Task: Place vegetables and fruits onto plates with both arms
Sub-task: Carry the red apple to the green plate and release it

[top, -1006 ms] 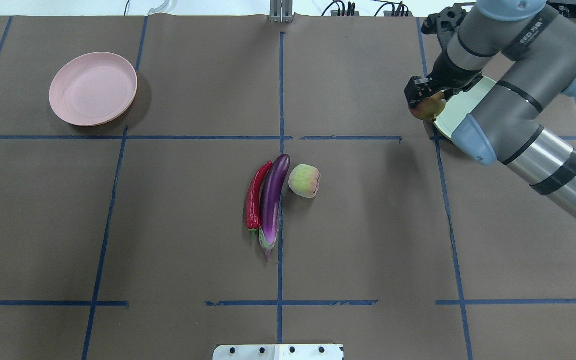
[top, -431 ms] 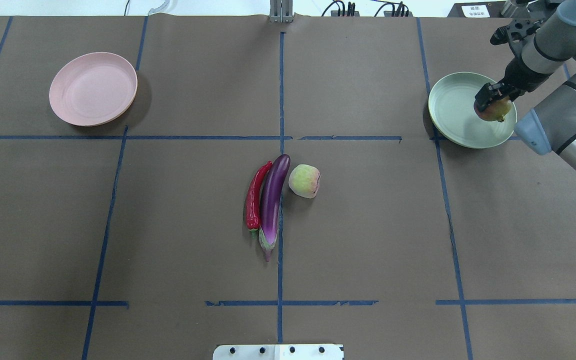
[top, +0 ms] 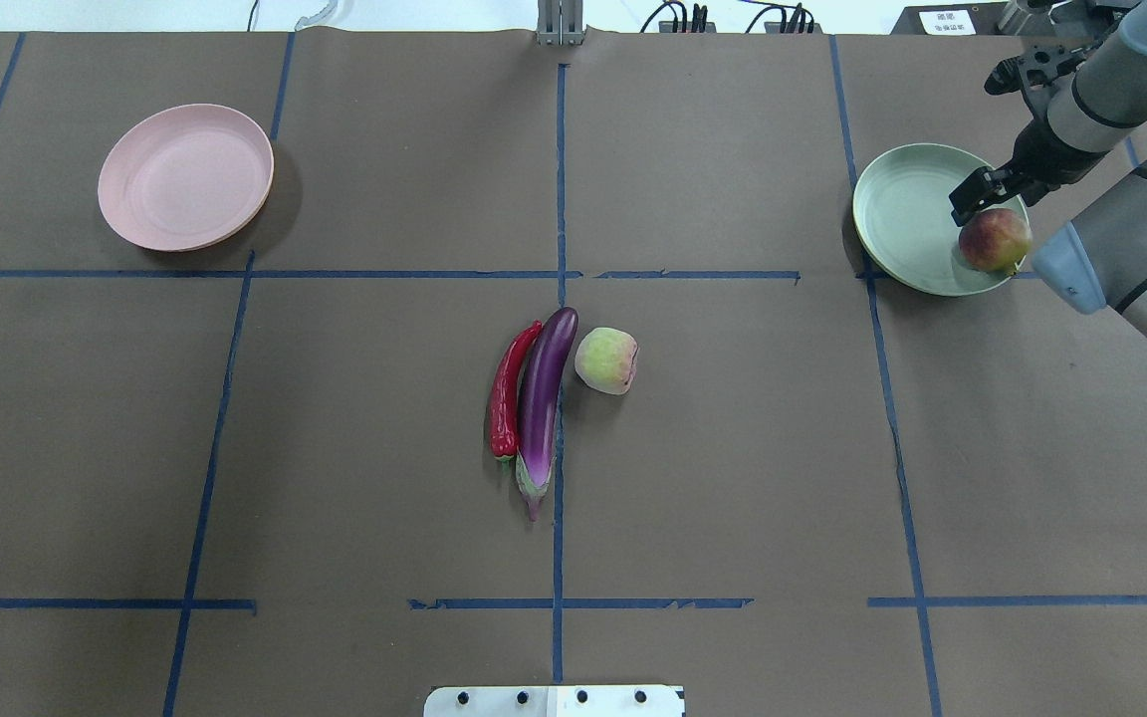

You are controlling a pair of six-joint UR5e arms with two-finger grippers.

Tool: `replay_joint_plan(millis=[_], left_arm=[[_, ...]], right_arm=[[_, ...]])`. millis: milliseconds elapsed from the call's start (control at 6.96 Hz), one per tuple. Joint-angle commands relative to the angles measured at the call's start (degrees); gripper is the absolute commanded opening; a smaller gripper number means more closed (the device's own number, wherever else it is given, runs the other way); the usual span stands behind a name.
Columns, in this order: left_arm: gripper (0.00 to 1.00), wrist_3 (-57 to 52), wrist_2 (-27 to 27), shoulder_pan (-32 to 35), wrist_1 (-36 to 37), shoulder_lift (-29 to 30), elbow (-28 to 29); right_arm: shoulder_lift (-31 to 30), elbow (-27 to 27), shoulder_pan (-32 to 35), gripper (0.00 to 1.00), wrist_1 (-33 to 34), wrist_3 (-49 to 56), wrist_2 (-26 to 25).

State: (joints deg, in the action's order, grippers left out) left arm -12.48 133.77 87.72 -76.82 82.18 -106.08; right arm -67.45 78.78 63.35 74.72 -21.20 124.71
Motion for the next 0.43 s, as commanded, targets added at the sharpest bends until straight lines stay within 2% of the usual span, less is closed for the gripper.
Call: replay_joint_plan(millis=[0,287], left_arm=[[1.0,-0.09,0.0,0.0,0.0,0.0,0.0],[1.0,-0.09,0.0,0.0,-0.09,0.0,0.0]], right_arm=[[0.47,6.0,-0.24,1.0,0.6,-5.57,2.45],[5.2,9.09,-5.74,1.0,0.51,-19.77,1.78]])
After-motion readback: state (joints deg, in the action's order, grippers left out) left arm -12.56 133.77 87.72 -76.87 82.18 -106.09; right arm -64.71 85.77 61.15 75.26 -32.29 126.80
